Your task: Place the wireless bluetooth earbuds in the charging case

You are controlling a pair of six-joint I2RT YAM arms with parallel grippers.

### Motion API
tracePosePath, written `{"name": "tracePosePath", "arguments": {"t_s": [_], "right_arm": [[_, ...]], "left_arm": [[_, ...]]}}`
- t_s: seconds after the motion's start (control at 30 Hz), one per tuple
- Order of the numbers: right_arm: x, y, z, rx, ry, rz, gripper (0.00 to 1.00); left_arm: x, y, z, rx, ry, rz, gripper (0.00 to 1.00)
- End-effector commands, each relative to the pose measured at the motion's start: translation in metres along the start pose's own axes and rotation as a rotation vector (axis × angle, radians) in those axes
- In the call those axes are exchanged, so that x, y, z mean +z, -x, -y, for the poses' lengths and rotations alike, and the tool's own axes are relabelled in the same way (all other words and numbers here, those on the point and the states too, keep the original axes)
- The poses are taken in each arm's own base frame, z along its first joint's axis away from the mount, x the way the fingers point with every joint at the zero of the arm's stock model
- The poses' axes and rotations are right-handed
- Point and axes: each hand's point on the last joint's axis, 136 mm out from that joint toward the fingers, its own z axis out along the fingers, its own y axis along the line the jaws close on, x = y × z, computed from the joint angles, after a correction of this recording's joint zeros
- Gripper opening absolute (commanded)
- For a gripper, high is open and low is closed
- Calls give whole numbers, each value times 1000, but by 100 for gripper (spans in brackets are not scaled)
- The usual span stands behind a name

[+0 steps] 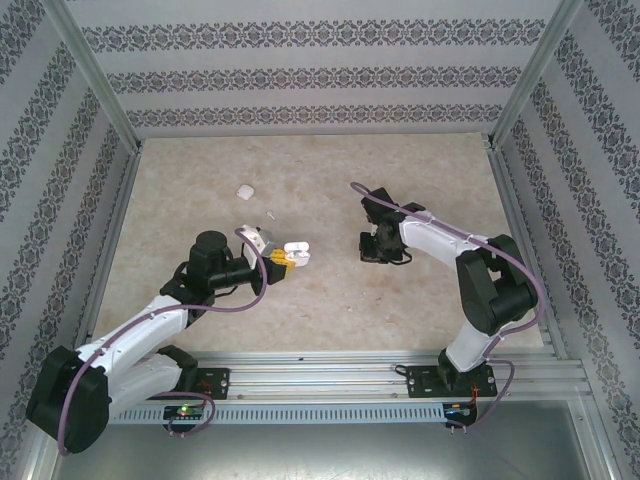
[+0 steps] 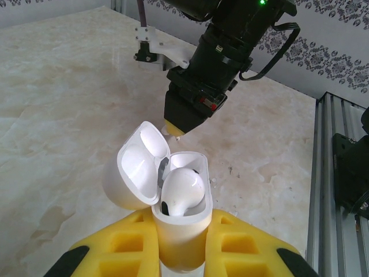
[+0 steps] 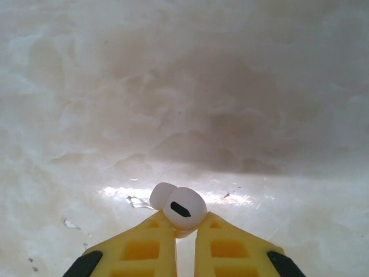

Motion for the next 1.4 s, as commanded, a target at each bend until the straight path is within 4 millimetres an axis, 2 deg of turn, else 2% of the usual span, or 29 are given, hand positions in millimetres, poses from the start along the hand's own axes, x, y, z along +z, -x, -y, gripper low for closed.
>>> {"name": "tracePosePath", "arguments": {"t_s": [0.0, 0.27, 0.37, 0.57, 0.8, 0.97, 1.03, 1.17, 1.37], "right_arm": [[-1, -6, -4, -64, -12, -35, 11], [25, -32, -10, -151, -64, -188, 13], [29, -35, -10, -147, -60, -214, 18], [23, -31, -13, -155, -62, -209, 31], [8, -24, -18, -144, -56, -187, 33], [0, -16, -24, -74, -37, -160, 34], [0, -15, -21, 0, -51, -155, 40], [6, -15, -20, 166, -16, -139, 44], [14, -13, -18, 181, -39, -136, 44]], "left_arm": [[2, 9, 7, 4, -41, 41, 0], [1, 7, 8, 6, -36, 36, 0], [1, 7, 7, 7, -32, 34, 0], [1, 8, 6, 16, -28, 30, 0], [1, 7, 6, 17, -28, 26, 0], [0, 6, 6, 21, -25, 25, 0], [0, 7, 6, 23, -25, 25, 0], [0, 8, 7, 28, -25, 26, 0], [-1, 7, 8, 31, -28, 20, 0]]}}
